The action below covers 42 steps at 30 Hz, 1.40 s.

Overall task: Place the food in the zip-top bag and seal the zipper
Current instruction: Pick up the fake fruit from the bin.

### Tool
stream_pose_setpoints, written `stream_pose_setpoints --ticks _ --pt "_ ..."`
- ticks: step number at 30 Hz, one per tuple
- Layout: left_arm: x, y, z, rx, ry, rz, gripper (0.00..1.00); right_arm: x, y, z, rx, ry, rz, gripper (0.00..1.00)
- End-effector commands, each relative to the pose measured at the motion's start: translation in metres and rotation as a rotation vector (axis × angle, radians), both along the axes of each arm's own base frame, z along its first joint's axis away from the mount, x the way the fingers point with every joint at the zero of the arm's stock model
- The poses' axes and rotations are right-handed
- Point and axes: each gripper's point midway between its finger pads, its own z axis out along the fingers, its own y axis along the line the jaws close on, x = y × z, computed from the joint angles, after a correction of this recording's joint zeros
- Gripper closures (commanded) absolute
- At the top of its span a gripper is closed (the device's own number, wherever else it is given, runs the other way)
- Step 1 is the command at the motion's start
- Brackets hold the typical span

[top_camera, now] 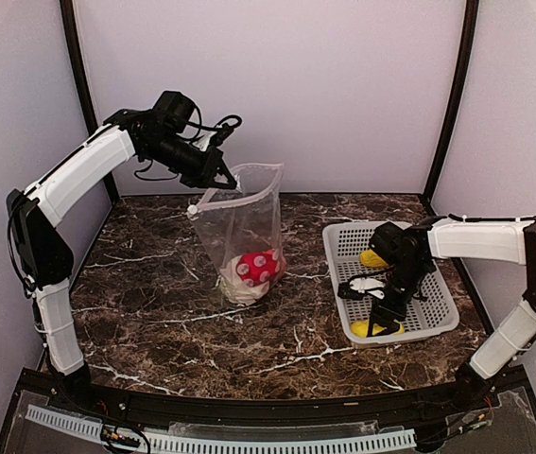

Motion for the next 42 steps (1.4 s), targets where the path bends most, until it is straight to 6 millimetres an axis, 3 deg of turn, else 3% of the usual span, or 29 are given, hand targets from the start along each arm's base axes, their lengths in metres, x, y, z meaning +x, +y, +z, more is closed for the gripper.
stream_pose_setpoints --ticks 1,5,13,21,25,28,33,42 --pt "-0.006 0.000 -0.006 0.010 0.026 -0.009 0.99 0.000 -0.003 -0.013 -0.056 -0.008 0.002 0.30" --pt "-0.007 0.000 -0.006 0.011 0.027 -0.011 0.99 -0.005 -0.005 -0.015 -0.075 0.025 0.004 0.26" --pt "-0.007 0.000 -0.009 0.017 0.031 -0.014 0.99 -0.004 -0.008 0.007 -0.071 -0.010 0.026 0.25" --pt "-0.006 -0.003 -0.011 0.003 0.035 -0.018 0.99 -0.004 -0.018 -0.014 -0.130 -0.013 0.035 0.32" --pt "-0.007 -0.002 -0.012 0.006 0.039 -0.020 0.99 -0.003 -0.015 -0.022 -0.133 -0.009 0.037 0.33" --pt "-0.008 -0.002 -0.013 0.007 0.042 -0.020 0.99 0.001 -0.010 -0.019 -0.116 -0.021 0.034 0.40" --pt "-0.009 -0.002 -0.013 0.005 0.047 -0.021 0.99 0.015 0.001 0.009 -0.053 -0.102 0.034 0.48" --pt "-0.006 -0.003 -0.014 0.002 0.043 -0.016 0.99 0.042 0.031 0.112 0.197 -0.292 0.036 0.58"
